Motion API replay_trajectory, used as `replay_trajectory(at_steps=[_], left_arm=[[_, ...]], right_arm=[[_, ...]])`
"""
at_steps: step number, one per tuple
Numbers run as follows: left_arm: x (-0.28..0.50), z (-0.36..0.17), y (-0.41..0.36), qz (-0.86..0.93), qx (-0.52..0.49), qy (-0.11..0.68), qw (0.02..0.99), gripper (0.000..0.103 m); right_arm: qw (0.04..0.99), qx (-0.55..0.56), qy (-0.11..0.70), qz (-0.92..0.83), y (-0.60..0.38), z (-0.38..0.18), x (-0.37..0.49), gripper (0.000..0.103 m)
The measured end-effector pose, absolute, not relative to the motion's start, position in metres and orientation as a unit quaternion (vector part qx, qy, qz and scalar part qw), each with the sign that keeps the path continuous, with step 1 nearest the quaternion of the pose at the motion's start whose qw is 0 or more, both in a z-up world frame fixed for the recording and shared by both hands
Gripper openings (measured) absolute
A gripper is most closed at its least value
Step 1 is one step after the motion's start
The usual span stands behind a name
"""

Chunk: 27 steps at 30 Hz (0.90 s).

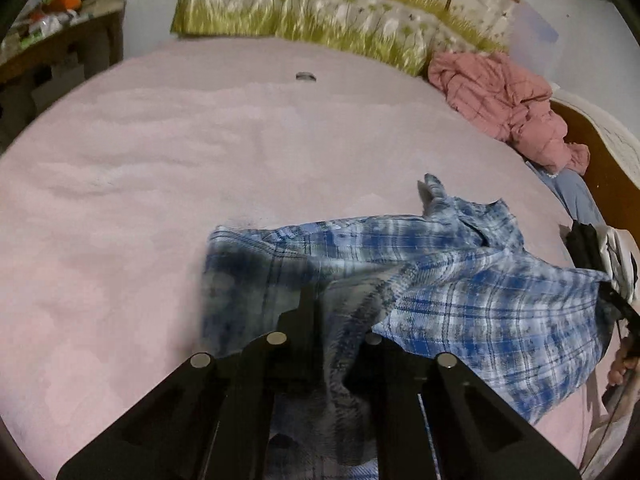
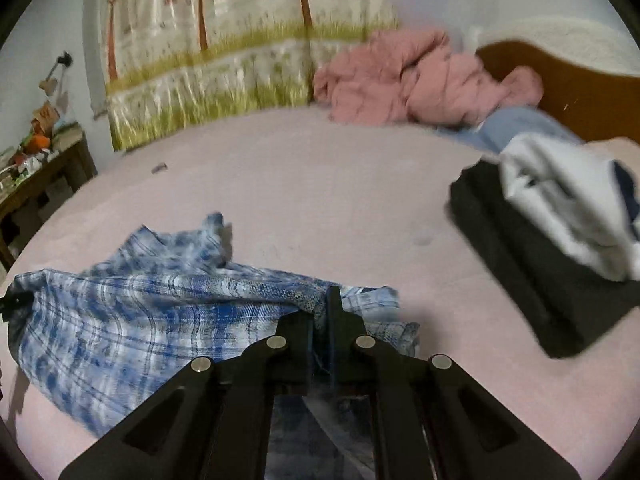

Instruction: Fold large clothes

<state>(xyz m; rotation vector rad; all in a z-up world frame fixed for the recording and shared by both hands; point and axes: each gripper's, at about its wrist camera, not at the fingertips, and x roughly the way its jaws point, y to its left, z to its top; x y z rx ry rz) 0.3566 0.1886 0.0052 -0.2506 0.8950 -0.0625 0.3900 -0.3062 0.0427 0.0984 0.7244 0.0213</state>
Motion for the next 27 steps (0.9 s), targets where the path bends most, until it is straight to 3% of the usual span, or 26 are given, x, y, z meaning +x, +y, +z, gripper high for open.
replay_trajectory(at_steps=[7, 15, 20, 24, 25, 26, 27], left_arm=[[0.367, -0.016, 0.189, -0.025, -0.119, 0.419, 0.9, 0.007], [0.393, -0.003, 0.203, -0.032, -0.148, 0.396, 0.905, 0.007], [0.415, -0.019, 0.189, -0.016, -0.102, 0.406, 0.908, 0.008], [0.398, -0.019, 0.193, 0.011, -0.124, 0.4, 0.908, 0.033], [0.387, -0.012, 0.193, 0.01, -0.127, 0.382, 0.915, 0.038], [0.379, -0.003, 0.191, 0.011, -0.122, 0.367, 0.922, 0.052], [0.369, 0.008, 0.188, 0.017, -0.112, 0.351, 0.93, 0.069]], right_arm=[[0.923, 0.049, 0.382, 0.012, -0.299, 0.011, 0.433, 0.006], [0.925, 0.041, 0.378, -0.002, -0.293, 0.02, 0.462, 0.006], [0.913, 0.025, 0.407, -0.014, -0.288, 0.0, 0.493, 0.006], [0.916, 0.029, 0.399, -0.013, -0.293, -0.007, 0.486, 0.011], [0.918, 0.031, 0.395, -0.012, -0.295, -0.003, 0.479, 0.024], [0.921, 0.034, 0.388, -0.012, -0.297, 0.005, 0.469, 0.032], [0.924, 0.035, 0.38, -0.008, -0.298, 0.017, 0.458, 0.054]])
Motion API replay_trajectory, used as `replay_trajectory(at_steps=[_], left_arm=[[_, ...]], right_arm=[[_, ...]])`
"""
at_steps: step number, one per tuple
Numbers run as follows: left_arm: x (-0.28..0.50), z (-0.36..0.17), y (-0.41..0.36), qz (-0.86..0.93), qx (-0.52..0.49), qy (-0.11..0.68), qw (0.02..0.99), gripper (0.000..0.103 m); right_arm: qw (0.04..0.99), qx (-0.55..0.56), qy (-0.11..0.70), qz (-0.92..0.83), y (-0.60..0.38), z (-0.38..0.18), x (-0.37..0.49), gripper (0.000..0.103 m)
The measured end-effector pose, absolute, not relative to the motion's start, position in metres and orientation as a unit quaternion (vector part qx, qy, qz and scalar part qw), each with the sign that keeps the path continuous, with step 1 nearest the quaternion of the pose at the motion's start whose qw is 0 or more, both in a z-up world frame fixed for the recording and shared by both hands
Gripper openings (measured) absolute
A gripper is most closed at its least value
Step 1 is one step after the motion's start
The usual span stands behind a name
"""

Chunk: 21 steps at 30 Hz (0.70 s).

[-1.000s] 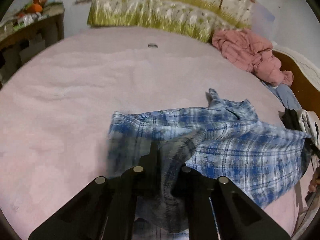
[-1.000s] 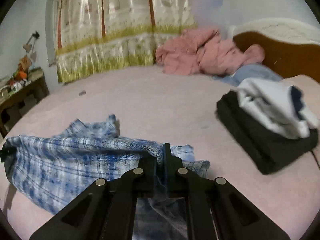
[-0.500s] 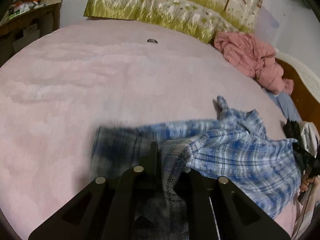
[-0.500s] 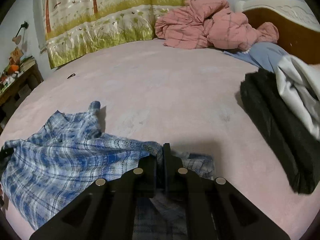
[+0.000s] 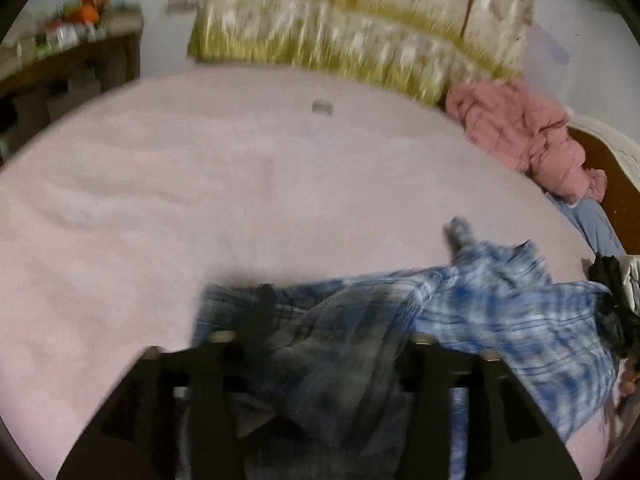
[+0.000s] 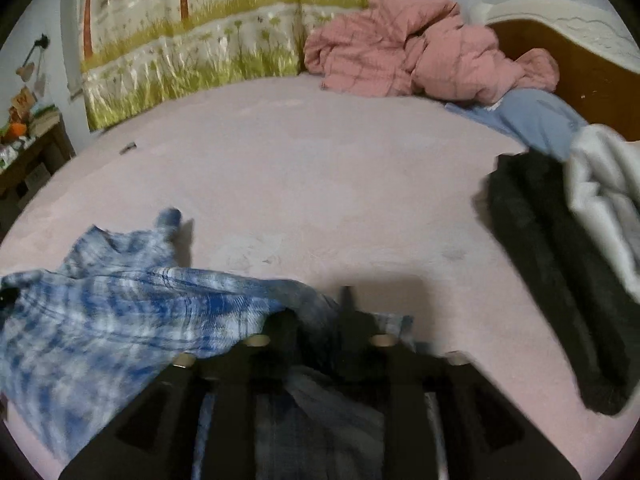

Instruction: Fold large clothes

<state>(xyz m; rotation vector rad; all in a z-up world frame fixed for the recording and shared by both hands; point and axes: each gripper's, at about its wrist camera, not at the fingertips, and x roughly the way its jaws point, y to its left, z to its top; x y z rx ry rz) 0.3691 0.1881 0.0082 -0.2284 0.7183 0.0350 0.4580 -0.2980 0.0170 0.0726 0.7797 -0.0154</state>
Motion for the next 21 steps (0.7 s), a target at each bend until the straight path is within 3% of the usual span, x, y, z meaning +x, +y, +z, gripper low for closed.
replay_trajectory(at_steps=[2, 4, 6, 9, 13, 18, 21], left_arm=[[0.347, 0.032, 0.179, 0.024, -0.097, 0.308, 0.946, 0.084], [0.322, 0.053, 0.168, 0.015, -0.085, 0.265, 0.96, 0.089], [0.305, 0.068, 0.159, 0.011, -0.086, 0.239, 0.967, 0.102], [0.294, 0.079, 0.142, -0.032, -0.093, 0.225, 0.969, 0.102], [0.312, 0.065, 0.104, -0.101, -0.105, 0.29, 0.946, 0.102], [0.327, 0.008, 0.053, -0.129, -0.099, 0.365, 0.917, 0.1], [0.331, -0.024, 0.031, -0.094, -0.049, 0.407, 0.907, 0.098]], right_arm=[[0.934, 0.04, 0.354, 0.006, -0.299, 0.037, 0.437, 0.073], [0.945, 0.063, 0.32, 0.013, -0.304, 0.057, 0.41, 0.073], [0.948, 0.095, 0.304, 0.023, -0.308, 0.07, 0.388, 0.073], [0.95, 0.106, 0.289, 0.056, -0.298, 0.08, 0.365, 0.077], [0.932, 0.075, 0.324, 0.144, -0.252, 0.071, 0.359, 0.077], [0.923, -0.007, 0.368, 0.108, -0.197, 0.016, 0.369, 0.077], [0.893, -0.037, 0.438, 0.102, -0.19, -0.026, 0.375, 0.078]])
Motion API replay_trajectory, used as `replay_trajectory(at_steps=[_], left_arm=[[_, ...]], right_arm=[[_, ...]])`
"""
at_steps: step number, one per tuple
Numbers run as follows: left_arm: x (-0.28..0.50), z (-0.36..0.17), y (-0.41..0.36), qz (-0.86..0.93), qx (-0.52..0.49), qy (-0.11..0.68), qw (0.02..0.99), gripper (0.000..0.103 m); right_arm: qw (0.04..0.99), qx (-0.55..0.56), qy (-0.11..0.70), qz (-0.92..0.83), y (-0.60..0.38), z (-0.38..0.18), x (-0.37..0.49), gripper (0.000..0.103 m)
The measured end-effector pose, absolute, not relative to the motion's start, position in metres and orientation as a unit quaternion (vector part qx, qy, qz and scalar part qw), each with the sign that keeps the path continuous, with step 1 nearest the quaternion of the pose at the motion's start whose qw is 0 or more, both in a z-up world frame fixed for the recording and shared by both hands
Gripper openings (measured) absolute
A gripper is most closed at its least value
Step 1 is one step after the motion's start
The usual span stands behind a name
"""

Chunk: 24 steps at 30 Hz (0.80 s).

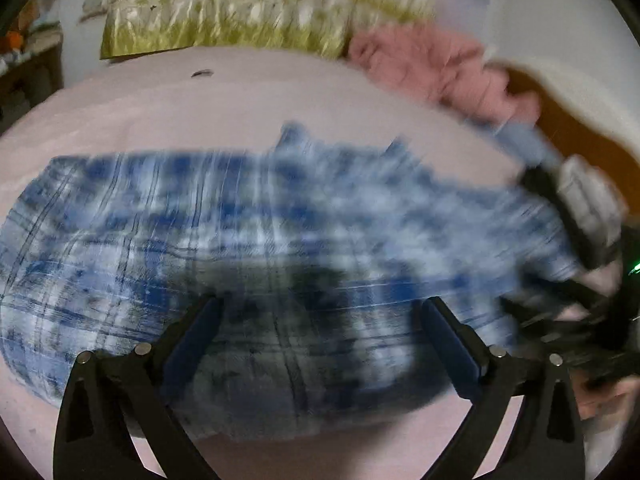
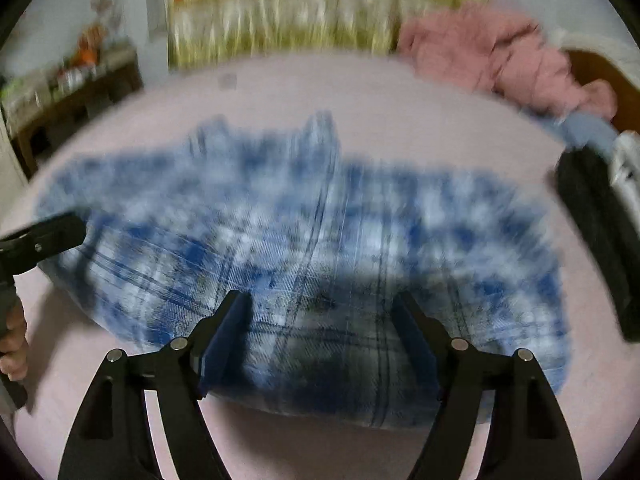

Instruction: Fold large clothes

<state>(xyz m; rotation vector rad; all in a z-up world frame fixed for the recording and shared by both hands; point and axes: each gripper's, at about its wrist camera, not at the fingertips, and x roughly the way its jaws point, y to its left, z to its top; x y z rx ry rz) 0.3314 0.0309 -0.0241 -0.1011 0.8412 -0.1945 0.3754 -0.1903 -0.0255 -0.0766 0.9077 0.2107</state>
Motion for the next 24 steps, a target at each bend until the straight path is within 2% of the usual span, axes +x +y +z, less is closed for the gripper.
replay_trajectory(at_steps=[4, 11, 14, 16, 17, 19, 24], left_arm=[[0.329, -0.031, 0.006, -0.058, 0.027, 0.402, 0.913, 0.099], [0.318, -0.019, 0.024, -0.103, -0.022, 0.371, 0.923, 0.098], [0.3, 0.002, 0.024, -0.102, -0.014, 0.297, 0.949, 0.097], [0.281, 0.017, 0.025, -0.071, 0.002, 0.218, 0.973, 0.099], [0.272, 0.023, 0.027, -0.064, 0.005, 0.18, 0.982, 0.103], [0.256, 0.032, 0.029, -0.052, 0.009, 0.119, 0.991, 0.103], [0.255, 0.038, 0.036, -0.04, -0.002, 0.106, 0.994, 0.103]], right_arm=[[0.89, -0.046, 0.442, 0.105, -0.191, -0.026, 0.376, 0.08], [0.908, -0.029, 0.408, 0.085, -0.198, -0.016, 0.364, 0.08], [0.941, -0.027, 0.337, 0.033, -0.212, 0.009, 0.349, 0.081], [0.96, -0.019, 0.277, 0.024, -0.222, 0.024, 0.336, 0.096], [0.966, -0.012, 0.258, 0.025, -0.225, 0.029, 0.331, 0.098], [0.973, 0.012, 0.229, 0.028, -0.233, 0.036, 0.324, 0.103], [0.986, 0.022, 0.161, 0.034, -0.235, 0.046, 0.307, 0.103]])
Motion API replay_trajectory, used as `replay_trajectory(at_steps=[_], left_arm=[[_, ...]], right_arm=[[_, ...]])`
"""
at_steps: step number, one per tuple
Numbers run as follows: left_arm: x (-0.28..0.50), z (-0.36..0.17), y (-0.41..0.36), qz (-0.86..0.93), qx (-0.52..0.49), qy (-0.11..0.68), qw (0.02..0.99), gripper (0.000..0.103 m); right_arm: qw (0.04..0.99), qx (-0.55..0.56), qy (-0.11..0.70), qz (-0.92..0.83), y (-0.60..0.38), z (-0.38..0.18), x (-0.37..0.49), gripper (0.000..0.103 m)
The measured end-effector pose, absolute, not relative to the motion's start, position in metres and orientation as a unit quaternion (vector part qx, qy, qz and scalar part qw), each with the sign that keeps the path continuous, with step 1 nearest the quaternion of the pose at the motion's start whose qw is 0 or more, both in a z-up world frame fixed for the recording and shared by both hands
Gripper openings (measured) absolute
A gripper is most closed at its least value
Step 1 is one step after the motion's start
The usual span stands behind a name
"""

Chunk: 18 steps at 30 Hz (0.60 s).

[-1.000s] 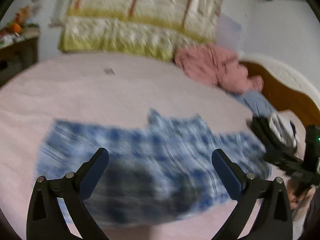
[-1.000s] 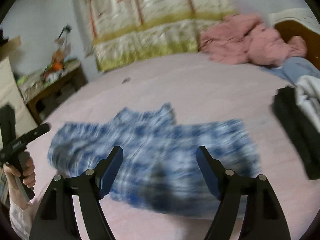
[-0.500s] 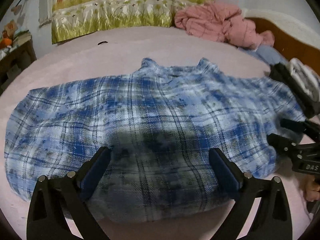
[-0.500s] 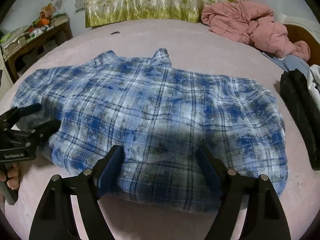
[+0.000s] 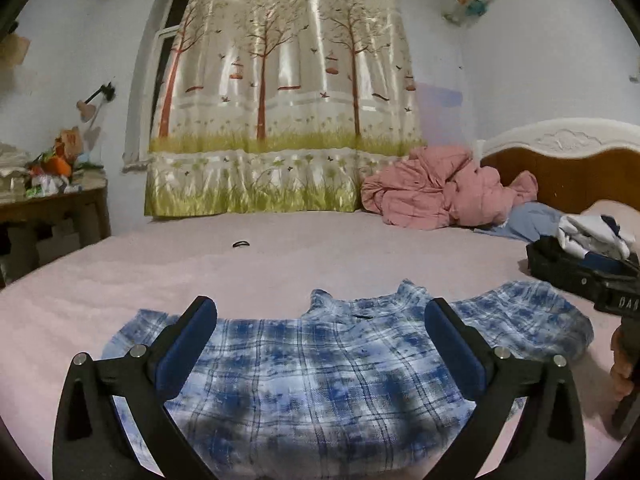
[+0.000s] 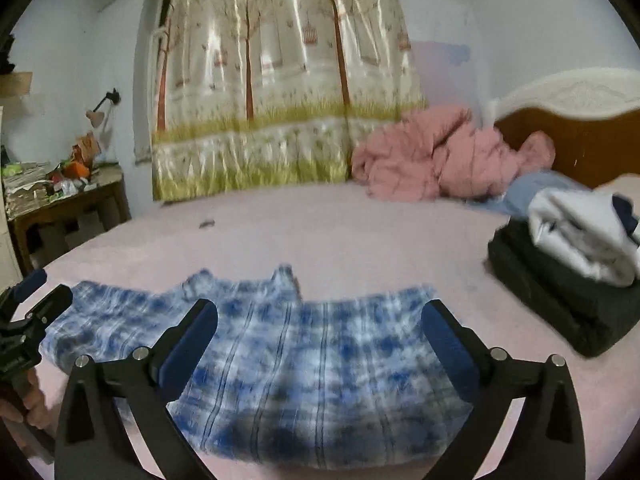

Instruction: Fold large clothes

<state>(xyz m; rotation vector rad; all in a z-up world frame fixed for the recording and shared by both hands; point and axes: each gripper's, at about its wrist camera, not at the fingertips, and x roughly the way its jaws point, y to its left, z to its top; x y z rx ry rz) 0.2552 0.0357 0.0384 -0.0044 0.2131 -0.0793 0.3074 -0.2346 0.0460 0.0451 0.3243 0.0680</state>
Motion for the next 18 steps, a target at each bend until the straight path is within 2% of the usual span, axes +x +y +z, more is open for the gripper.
replay_trajectory(at_steps=[5, 10, 12, 14, 18], left_arm=[[0.257, 0.033, 0.033, -0.016, 0.005, 0.11, 0.994, 0.103], [0.256, 0.03, 0.035, -0.028, 0.002, 0.114, 0.993, 0.103], [0.257, 0.03, 0.035, -0.035, -0.003, 0.116, 0.993, 0.103], [0.256, 0.03, 0.035, -0.035, -0.004, 0.118, 0.992, 0.103], [0.255, 0.029, 0.033, -0.029, 0.002, 0.118, 0.993, 0.103]], right_arm=[[0.989, -0.029, 0.144, 0.008, -0.214, 0.05, 0.306, 0.103], [0.99, -0.011, 0.144, -0.002, -0.215, 0.046, 0.301, 0.103], [0.986, 0.004, 0.169, 0.017, -0.221, 0.045, 0.303, 0.103], [0.977, 0.043, 0.206, 0.045, -0.235, 0.042, 0.306, 0.103], [0.927, 0.22, 0.294, 0.082, -0.288, 0.018, 0.308, 0.103]])
